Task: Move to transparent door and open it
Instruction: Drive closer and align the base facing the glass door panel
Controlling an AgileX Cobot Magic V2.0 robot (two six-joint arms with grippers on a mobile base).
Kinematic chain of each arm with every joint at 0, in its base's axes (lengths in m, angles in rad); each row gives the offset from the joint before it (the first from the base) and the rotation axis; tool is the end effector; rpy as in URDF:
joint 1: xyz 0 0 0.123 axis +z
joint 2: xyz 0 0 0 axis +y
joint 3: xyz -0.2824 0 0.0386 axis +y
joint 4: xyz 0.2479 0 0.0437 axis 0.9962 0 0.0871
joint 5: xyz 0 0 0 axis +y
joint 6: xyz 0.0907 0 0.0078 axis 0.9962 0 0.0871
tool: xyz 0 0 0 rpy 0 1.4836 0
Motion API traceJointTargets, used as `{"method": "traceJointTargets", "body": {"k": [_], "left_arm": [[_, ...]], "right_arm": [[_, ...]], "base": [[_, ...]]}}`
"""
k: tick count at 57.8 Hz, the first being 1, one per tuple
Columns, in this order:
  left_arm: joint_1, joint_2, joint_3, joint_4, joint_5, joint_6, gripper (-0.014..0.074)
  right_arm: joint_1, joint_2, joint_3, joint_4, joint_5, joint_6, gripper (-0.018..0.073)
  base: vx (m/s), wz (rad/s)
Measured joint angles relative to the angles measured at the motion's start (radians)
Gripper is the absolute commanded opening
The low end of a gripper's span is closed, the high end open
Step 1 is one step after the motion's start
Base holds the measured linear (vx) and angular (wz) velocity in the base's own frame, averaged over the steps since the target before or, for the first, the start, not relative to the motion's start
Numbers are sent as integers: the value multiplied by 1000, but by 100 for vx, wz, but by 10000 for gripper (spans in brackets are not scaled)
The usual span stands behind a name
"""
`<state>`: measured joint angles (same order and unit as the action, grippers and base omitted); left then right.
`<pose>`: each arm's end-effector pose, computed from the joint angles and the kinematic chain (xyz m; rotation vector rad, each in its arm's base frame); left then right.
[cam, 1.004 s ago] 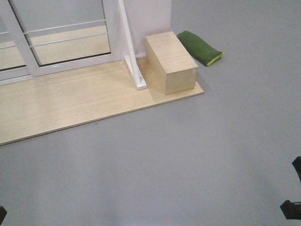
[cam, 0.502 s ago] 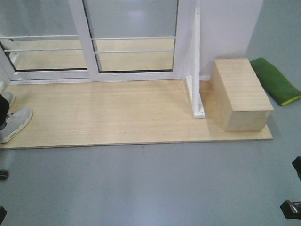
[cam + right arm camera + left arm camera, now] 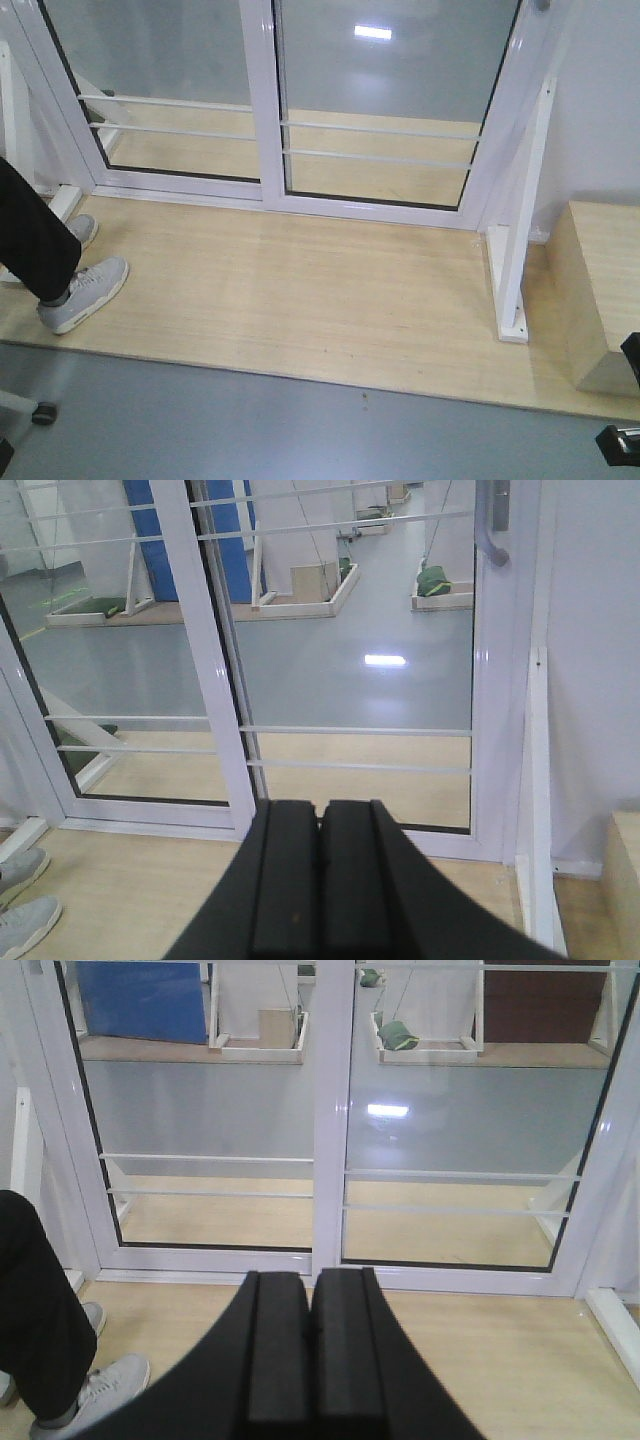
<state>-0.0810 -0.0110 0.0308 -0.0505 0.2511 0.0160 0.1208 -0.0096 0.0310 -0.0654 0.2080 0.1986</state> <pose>0.0551 -0.0056 0.1805 0.0513 1.7544 -0.0941 0.0559 0.0055 0.1843 0.0219 1.7156 0.1781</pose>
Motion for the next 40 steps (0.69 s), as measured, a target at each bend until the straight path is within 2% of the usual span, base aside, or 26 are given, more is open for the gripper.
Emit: {"method": "traceJointTargets", "body": {"k": [40], "left_arm": [[0, 0, 0, 0, 0, 0, 3]], "right_arm": [[0, 0, 0, 0, 0, 0, -4]], "base": [[46, -13]]}}
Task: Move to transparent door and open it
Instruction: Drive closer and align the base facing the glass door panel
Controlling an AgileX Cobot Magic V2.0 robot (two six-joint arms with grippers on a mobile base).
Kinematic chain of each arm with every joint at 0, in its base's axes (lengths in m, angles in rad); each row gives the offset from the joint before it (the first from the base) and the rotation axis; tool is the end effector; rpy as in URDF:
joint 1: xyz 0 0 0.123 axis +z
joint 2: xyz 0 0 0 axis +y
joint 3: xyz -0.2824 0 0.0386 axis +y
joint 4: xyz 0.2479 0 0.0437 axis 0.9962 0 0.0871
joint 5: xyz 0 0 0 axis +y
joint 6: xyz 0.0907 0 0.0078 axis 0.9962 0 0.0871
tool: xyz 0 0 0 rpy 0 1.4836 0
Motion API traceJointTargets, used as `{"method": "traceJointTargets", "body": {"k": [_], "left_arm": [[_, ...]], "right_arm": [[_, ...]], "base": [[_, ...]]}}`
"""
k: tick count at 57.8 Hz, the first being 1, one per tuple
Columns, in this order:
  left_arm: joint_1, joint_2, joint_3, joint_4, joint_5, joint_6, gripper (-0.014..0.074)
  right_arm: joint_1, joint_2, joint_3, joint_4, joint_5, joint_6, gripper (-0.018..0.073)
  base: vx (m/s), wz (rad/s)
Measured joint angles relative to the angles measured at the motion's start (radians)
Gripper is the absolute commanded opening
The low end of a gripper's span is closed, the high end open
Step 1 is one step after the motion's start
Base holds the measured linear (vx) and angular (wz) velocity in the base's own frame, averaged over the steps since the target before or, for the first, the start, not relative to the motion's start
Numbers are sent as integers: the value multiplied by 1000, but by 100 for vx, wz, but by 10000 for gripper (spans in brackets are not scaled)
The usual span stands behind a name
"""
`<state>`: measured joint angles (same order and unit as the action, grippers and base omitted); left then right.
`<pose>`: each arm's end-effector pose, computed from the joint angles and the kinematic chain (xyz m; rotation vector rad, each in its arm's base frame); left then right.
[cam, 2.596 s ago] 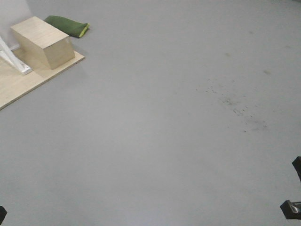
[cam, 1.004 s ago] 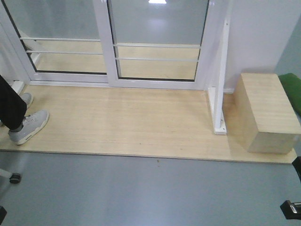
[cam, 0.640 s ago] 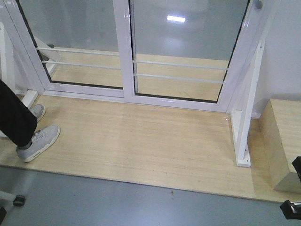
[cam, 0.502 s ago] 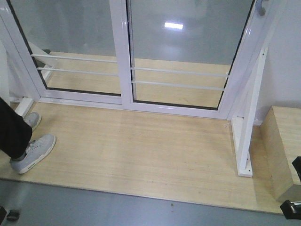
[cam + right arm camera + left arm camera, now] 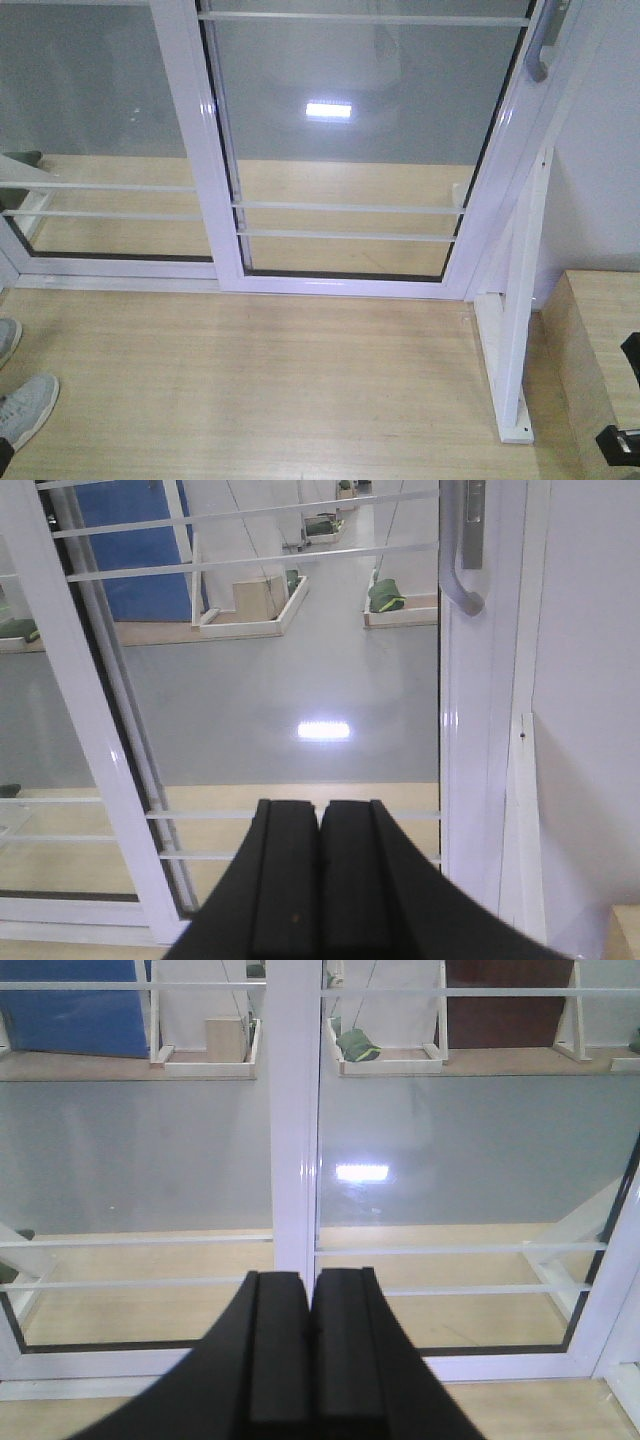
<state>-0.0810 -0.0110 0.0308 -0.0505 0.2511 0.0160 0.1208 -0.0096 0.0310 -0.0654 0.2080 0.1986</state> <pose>0.0551 -0.0056 0.1805 0.0513 1.7544 -0.0941 0.0559 0.0055 0.1843 0.0219 1.7156 0.1781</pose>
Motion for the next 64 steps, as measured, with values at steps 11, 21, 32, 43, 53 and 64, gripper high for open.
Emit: {"method": "traceJointTargets", "body": {"k": [11, 21, 32, 43, 53, 64], "left_arm": [[0, 0, 0, 0, 0, 0, 3], [0, 0, 0, 0, 0, 0, 3], [0, 0, 0, 0, 0, 0, 3], [0, 0, 0, 0, 0, 0, 3], [0, 0, 0, 0, 0, 0, 3], [0, 0, 0, 0, 0, 0, 3]], "right_arm": [[0, 0, 0, 0, 0, 0, -4], [0, 0, 0, 0, 0, 0, -4], [0, 0, 0, 0, 0, 0, -4], [0, 0, 0, 0, 0, 0, -4], [0, 0, 0, 0, 0, 0, -4], [0, 0, 0, 0, 0, 0, -4]], "base": [[38, -12], [31, -6], [23, -6], [17, -4], [12, -2], [9, -4]]}}
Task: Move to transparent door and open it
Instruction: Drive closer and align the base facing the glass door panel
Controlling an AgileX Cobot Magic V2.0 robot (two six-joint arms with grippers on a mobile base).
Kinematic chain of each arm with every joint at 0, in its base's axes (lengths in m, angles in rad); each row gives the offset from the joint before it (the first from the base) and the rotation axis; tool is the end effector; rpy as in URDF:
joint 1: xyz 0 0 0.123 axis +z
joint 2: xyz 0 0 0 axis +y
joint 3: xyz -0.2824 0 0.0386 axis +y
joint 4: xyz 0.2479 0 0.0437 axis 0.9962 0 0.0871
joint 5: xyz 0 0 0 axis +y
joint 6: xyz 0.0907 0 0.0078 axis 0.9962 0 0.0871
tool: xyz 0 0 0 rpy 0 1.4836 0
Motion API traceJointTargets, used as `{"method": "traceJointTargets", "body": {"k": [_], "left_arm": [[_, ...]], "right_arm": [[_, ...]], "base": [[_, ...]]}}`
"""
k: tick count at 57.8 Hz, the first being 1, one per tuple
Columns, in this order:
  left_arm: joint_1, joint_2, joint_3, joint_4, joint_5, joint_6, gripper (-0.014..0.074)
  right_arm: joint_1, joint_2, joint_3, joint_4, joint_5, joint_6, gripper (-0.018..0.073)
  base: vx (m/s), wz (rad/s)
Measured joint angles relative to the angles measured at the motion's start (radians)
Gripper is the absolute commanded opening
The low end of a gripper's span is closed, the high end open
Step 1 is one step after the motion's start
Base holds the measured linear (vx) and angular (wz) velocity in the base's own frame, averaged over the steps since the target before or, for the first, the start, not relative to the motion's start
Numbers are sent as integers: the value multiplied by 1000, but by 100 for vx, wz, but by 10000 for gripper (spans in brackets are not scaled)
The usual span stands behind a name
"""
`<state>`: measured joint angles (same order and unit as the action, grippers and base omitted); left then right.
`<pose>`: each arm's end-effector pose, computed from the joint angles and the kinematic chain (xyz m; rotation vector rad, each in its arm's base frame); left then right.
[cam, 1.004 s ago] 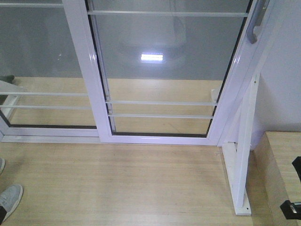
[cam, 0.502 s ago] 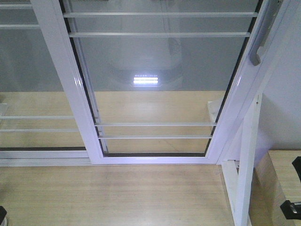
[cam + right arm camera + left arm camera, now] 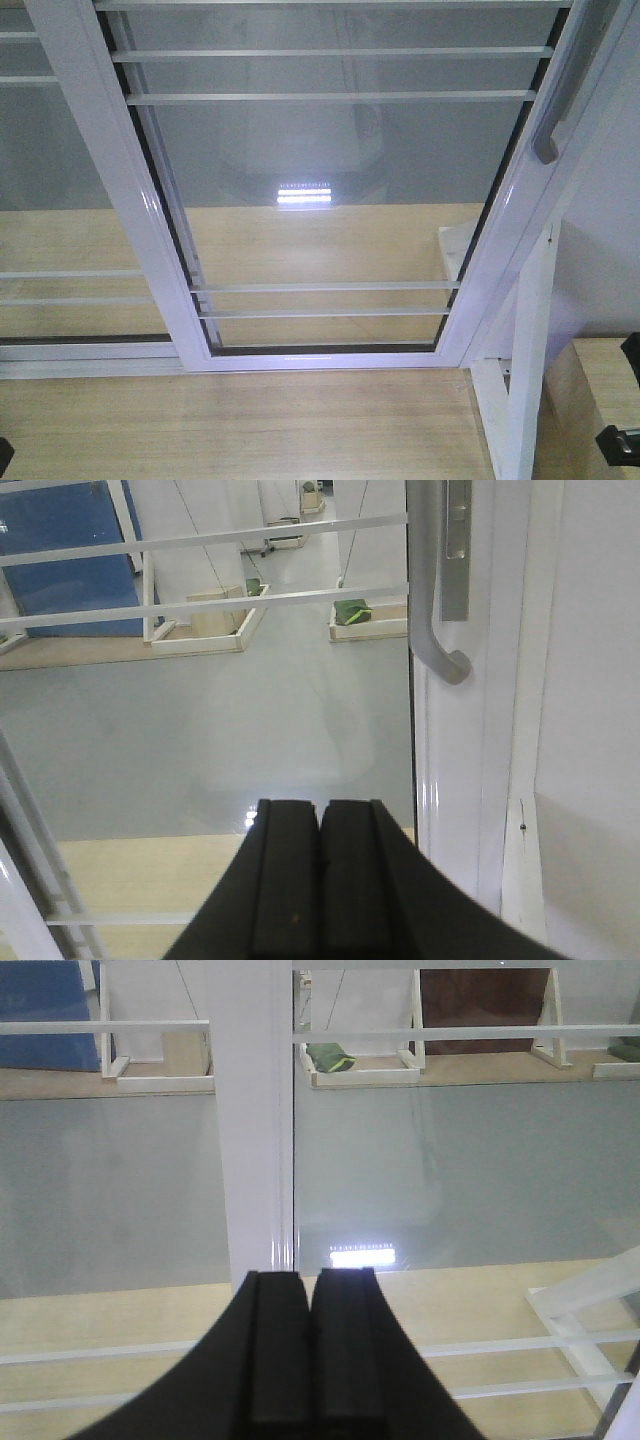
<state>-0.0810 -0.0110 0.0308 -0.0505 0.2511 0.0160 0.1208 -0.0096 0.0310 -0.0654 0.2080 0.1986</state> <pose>0.0551 -0.0056 0.1805 0.0513 1.7544 -0.0941 0.0559 0.0055 0.1843 0.0219 1.7156 0.1781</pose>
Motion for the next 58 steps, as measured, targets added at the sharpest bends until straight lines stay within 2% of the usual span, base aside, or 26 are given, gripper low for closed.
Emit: {"method": "traceJointTargets", "body": {"k": [58], "left_arm": [[3, 0, 1, 0, 23, 0, 3]], "right_arm": [[0, 0, 2, 0, 0, 0, -4]], "base": [[1, 0]]}}
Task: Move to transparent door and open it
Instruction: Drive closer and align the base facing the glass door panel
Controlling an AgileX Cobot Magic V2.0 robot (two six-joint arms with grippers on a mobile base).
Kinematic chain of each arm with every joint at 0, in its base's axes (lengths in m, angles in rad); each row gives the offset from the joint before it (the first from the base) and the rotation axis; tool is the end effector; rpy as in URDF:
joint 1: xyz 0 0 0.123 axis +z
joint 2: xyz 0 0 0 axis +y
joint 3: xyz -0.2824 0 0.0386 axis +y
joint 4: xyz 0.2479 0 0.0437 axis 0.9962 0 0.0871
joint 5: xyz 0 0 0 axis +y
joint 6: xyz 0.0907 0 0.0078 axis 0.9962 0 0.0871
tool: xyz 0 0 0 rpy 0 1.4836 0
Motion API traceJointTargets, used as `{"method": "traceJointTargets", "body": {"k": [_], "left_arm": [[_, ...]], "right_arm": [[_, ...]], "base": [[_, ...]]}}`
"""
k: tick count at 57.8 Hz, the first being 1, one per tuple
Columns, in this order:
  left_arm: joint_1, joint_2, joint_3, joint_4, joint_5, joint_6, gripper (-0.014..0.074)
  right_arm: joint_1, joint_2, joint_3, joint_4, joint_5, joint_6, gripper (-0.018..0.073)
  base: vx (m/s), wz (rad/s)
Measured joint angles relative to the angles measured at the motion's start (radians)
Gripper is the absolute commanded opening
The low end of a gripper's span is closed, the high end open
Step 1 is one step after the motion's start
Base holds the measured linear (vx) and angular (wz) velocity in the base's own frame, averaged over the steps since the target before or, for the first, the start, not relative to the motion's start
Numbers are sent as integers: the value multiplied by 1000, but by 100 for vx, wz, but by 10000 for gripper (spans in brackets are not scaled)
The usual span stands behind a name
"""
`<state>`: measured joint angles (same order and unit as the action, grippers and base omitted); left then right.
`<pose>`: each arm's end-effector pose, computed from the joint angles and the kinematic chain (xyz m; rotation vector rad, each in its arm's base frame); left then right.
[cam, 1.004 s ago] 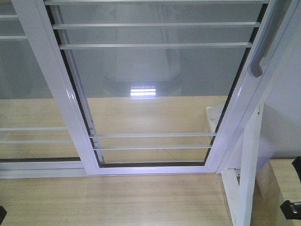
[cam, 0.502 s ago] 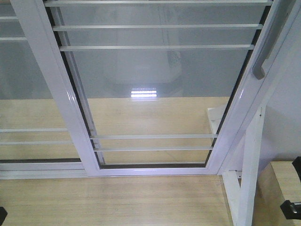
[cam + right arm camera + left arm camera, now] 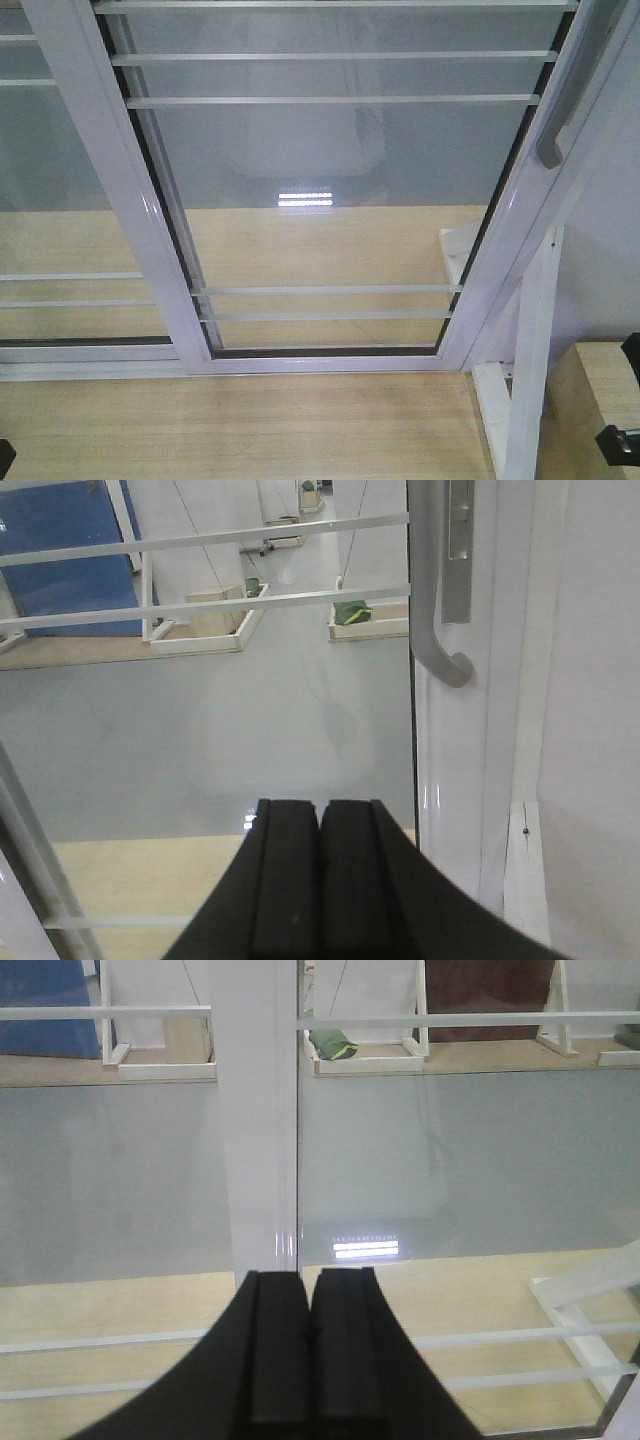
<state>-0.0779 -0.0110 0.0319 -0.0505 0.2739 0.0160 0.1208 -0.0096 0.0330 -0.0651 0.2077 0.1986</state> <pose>0.0547 -0.0055 0.1781 0.0501 1.7783 -0.0919 0.0559 0.0055 0.1836 0.0221 1.7173 0.1782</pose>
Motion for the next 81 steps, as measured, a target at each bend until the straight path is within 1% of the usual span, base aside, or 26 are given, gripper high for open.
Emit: {"method": "traceJointTargets", "body": {"k": [21, 26, 32, 38, 46, 49, 52, 56, 59, 64, 68, 74, 81], "left_arm": [[0, 0, 0, 8, -2, 3, 3], [0, 0, 0, 34, -45, 3, 3], [0, 0, 1, 39, -180, -7, 3], [0, 0, 1, 40, -356, -16, 3], [0, 0, 1, 43, -604, -16, 3], [0, 0, 0, 44, -677, -22, 3], [0, 0, 0, 39, -715, -43, 3], [0, 0, -2, 32, -694, -73, 3], [0, 0, -14, 32, -607, -86, 3], [0, 17, -60, 32, -470, -83, 3], [0, 69, -108, 32, -406, -57, 3], [0, 203, -187, 27, -374, -16, 3], [0, 429, -299, 6, -374, -8, 3]], "right_arm": [[0, 0, 0, 0, 0, 0, -4], [0, 0, 0, 0, 0, 0, -4], [0, 0, 0, 0, -6, 0, -4], [0, 0, 0, 0, -47, 0, -4], [0, 0, 0, -8, -171, -20, -4], [0, 0, 0, -11, -241, -43, -4], [0, 0, 0, -12, -291, -60, -4], [0, 0, -18, -10, -302, -74, -4], [0, 0, -48, -7, -288, -93, -4], [0, 21, -132, -7, -248, -131, -4], [0, 69, -217, -7, -208, -158, -4], [0, 197, -349, -7, -158, -206, -4], [0, 412, -505, -7, -149, -277, -4]], "base": [[0, 0], [0, 0], [0, 0], [0, 0], [0, 0], [0, 0], [0, 0], [0, 0], [0, 0], [0, 0], [0, 0], [0, 0], [0, 0]]}}
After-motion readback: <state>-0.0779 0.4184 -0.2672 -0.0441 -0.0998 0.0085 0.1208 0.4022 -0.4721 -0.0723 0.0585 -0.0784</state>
